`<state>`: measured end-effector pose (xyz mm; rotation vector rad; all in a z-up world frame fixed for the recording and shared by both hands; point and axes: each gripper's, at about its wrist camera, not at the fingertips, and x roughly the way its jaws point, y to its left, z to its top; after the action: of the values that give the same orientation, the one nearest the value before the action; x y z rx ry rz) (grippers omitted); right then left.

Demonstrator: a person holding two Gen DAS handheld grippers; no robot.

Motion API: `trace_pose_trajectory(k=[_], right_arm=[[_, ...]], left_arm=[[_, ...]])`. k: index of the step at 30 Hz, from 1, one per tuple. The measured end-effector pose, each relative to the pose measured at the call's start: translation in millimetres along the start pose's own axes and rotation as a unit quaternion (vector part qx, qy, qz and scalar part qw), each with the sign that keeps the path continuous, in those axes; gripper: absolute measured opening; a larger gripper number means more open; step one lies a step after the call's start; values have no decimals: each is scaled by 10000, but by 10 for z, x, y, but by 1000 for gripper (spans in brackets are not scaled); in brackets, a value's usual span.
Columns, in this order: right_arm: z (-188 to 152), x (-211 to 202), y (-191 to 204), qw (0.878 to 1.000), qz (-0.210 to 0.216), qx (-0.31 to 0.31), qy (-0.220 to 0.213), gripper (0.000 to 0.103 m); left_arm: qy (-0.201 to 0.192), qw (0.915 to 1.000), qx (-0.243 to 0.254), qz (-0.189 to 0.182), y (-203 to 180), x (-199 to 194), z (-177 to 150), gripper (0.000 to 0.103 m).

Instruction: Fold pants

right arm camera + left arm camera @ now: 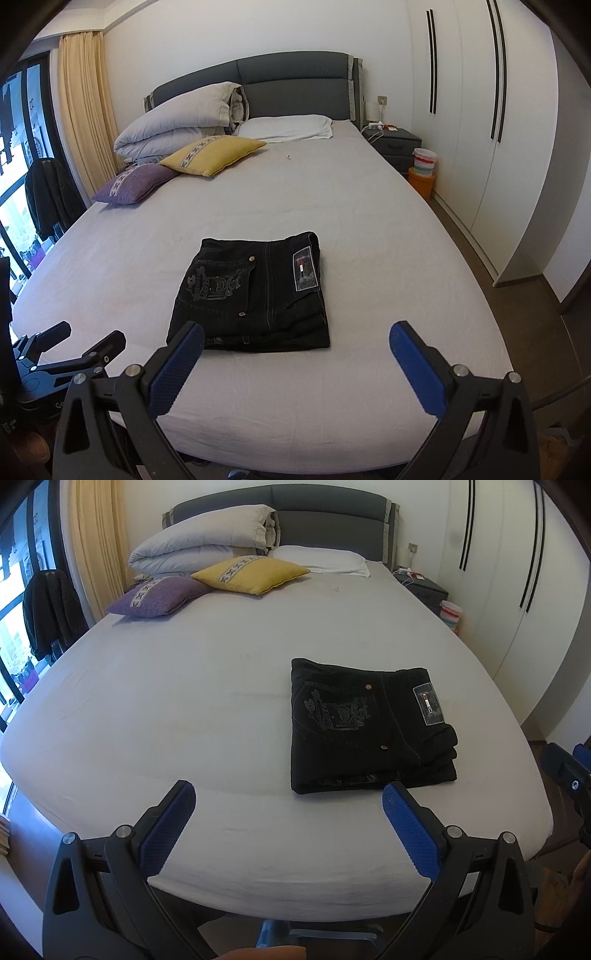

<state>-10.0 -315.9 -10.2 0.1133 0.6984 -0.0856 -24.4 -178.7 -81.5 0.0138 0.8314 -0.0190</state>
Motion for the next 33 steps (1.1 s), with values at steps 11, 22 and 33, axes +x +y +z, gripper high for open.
trace_pose_trajectory(k=[11,22,33], right_arm=[[-15,16,36,9999,11,-86,91,103],[-30,32,75,9998,-13,-128,148,103],[-74,59,85,9996,-11,-143,234,103]], left_arm=[[29,10000,-16,15,11,33,2,103],[43,10000,-15,6,9,67,-11,103],[43,10000,-20,11,10,66,-16,103]])
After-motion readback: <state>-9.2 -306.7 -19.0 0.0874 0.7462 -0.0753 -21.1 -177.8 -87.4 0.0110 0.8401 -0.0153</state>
